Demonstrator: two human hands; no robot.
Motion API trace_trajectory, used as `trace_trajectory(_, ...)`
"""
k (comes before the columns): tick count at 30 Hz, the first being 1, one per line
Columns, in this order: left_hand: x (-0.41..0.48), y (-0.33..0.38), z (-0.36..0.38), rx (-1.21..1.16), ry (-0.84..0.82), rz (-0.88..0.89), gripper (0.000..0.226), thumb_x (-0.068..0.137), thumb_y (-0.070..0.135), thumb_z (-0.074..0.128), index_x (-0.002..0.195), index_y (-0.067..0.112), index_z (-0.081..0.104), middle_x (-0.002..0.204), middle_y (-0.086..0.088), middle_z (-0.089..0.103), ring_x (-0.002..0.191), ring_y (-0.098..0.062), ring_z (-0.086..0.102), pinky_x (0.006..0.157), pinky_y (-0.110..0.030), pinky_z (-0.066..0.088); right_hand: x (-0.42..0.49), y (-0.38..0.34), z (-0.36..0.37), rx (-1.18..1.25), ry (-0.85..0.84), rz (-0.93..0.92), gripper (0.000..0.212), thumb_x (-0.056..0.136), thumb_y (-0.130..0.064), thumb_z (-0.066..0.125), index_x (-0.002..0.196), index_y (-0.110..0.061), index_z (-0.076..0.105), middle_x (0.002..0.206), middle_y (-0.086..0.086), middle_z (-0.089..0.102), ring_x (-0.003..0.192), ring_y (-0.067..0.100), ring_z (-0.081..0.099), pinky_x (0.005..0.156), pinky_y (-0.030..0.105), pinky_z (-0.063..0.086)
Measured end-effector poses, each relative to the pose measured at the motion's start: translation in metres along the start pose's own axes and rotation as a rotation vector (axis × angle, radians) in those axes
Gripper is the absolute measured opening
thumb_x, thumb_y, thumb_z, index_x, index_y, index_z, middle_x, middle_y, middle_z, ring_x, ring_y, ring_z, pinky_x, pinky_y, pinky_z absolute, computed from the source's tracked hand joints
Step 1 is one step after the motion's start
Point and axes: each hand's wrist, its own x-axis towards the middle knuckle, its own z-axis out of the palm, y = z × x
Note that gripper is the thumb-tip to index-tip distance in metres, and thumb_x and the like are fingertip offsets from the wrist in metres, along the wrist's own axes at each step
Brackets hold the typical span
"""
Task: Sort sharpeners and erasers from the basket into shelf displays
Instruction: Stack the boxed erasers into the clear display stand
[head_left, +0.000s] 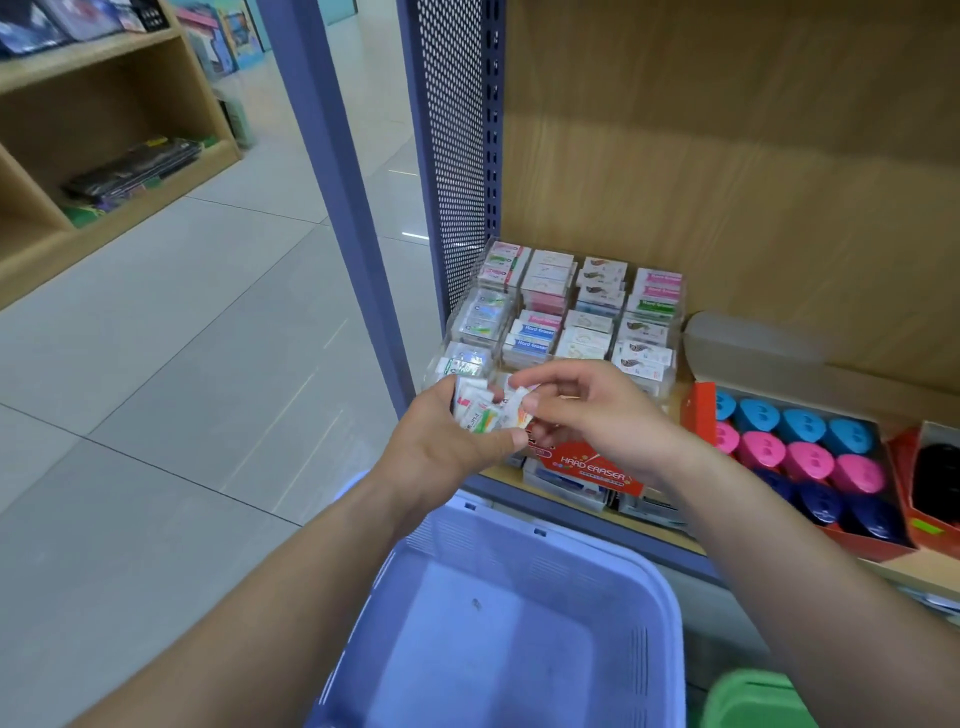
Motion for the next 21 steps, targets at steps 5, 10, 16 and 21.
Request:
trace_trajectory(5,0.002,0.001,0.002,-0.075,0.026,-0.018,0.039,0.077,-0.009,0.08,0.107,0.008,0.062,0.091,-0.008,0.075,0.076,-0.02,0.072,0.069,-0.033,0.062,-0.009,0.007,-0.013,0.15,-0.018,0.017,0.028,0.089,0.001,0.069,0.114,-0.01,0.069,0.093,0.02,0.068,0.082,0.026,0.071,0.078,0.035,0.062)
trace_trajectory(10,0.004,-0.005,0.002,0.075,0.004,0.001,0.035,0.076,-0.003,0.082,0.1,0.015,0.065,0.083,0.001,0.075,0.073,-0.014,0.069,0.074,-0.037,0.062,-0.008,0.023,-0.007,0.268,0.034,0.105,0.019,0.085,0.005,0.072,0.099,-0.006,0.066,0.1,0.019,0.072,0.087,0.028,0.071,0.081,0.037,0.061)
trace_trajectory(16,0.002,-0.014,-0.01,0.26,-0.006,-0.123,0.032,0.077,0.015,0.086,0.099,0.015,0.063,0.069,0.003,0.064,0.054,-0.012,0.054,0.047,-0.023,0.046,-0.016,0.046,-0.023,0.293,0.166,0.214,0.021,0.097,-0.001,0.059,0.115,-0.009,0.067,0.111,0.019,0.066,0.084,0.028,0.074,0.061,0.04,0.063)
trace_trajectory(21,0.003,-0.019,-0.007,0.26,-0.039,-0.143,0.033,0.077,0.015,0.085,0.1,0.017,0.061,0.064,0.007,0.057,0.057,-0.015,0.046,0.048,-0.027,0.042,-0.028,0.062,-0.053,0.152,0.364,0.18,0.018,0.093,-0.006,0.068,0.11,-0.009,0.065,0.112,0.019,0.067,0.076,0.022,0.069,0.063,0.03,0.061)
